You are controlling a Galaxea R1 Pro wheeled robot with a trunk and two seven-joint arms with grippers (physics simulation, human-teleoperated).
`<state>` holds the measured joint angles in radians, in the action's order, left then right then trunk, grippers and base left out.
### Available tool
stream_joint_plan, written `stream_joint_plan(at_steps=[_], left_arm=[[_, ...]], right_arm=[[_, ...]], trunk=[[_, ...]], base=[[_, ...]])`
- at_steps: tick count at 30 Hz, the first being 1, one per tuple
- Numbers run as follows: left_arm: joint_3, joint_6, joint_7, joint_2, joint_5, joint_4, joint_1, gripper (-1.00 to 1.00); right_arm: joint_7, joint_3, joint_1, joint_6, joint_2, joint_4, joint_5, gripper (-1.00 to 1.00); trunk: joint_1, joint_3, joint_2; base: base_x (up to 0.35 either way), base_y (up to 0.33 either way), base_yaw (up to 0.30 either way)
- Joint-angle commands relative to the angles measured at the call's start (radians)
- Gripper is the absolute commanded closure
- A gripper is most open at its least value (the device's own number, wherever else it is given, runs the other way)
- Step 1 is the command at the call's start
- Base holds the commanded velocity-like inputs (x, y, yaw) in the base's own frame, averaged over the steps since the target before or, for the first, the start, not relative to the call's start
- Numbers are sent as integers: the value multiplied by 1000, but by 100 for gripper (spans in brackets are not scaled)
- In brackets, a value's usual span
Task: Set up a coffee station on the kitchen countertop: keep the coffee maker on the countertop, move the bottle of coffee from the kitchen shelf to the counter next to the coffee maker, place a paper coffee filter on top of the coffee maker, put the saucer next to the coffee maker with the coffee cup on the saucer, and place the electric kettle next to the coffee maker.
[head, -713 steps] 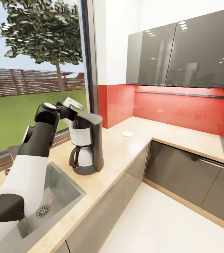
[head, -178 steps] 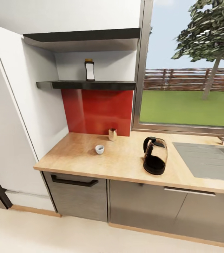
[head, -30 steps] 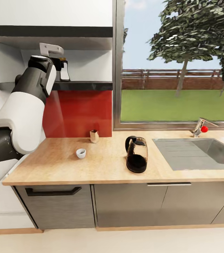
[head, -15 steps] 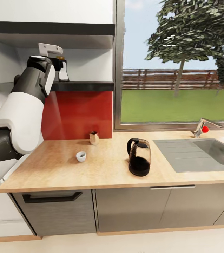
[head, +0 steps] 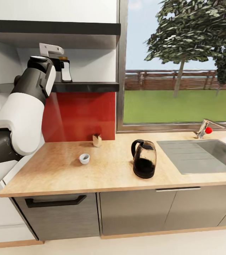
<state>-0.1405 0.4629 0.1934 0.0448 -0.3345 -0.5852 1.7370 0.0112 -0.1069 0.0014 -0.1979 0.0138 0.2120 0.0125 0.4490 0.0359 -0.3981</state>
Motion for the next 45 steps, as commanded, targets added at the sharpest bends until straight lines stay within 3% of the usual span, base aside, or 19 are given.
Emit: stream_joint_plan(at_steps=[1,45], left_arm=[[-5,3,0,1,-3,-1,1,-100],[-12,5,-3,0,-1,2,1,-100]], right_arm=[[0,-5,0,-2,1,1,1,-100],[0,-5,0,-2,0,1,2,-100]], trunk=[[1,2,-2],[1,2,-2]], base=[[200,1,0],[141,25,-15]])
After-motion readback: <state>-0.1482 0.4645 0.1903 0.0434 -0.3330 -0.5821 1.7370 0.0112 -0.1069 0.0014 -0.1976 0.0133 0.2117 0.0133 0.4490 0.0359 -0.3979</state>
